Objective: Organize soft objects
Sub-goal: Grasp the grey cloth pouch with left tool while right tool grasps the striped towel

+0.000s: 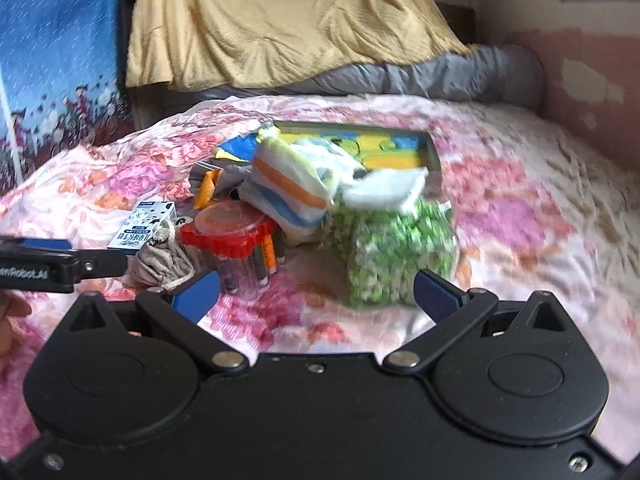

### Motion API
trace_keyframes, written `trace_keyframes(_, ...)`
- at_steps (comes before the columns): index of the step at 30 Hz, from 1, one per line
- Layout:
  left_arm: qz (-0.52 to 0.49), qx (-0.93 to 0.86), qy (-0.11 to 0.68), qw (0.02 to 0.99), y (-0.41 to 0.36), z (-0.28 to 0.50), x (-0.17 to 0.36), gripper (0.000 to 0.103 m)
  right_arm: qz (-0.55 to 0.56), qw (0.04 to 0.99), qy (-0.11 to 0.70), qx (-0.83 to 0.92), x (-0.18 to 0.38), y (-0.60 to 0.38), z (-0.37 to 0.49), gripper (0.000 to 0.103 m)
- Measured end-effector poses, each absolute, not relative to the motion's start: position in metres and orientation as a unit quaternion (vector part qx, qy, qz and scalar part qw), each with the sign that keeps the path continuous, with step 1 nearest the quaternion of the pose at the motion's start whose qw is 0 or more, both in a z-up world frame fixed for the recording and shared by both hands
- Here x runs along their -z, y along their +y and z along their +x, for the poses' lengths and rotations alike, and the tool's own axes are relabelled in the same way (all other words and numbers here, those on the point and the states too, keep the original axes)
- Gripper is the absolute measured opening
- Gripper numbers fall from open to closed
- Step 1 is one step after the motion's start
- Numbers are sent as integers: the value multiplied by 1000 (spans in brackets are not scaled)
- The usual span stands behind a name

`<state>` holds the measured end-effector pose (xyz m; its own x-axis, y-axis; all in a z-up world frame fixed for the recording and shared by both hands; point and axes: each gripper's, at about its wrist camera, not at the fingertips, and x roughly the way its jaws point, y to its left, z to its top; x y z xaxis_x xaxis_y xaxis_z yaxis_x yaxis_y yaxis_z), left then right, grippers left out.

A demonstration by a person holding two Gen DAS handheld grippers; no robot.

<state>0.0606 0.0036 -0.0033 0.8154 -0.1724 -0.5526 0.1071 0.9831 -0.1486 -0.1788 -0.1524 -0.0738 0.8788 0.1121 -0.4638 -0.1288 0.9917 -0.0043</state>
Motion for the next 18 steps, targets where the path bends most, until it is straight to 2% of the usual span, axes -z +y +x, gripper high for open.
trace_keyframes(5, -86, 102, 324, 937, 9, 84, 14, 94, -118, 968, 205, -90, 69, -142, -156, 103)
trace_keyframes(12, -113, 126, 349, 922, 11, 106, 25, 86, -113, 960, 219, -130, 59, -146, -115, 103)
trace_keyframes(18, -125, 135, 363, 913, 12, 114, 31, 70, -131, 956, 215, -147, 57, -137, -85, 102)
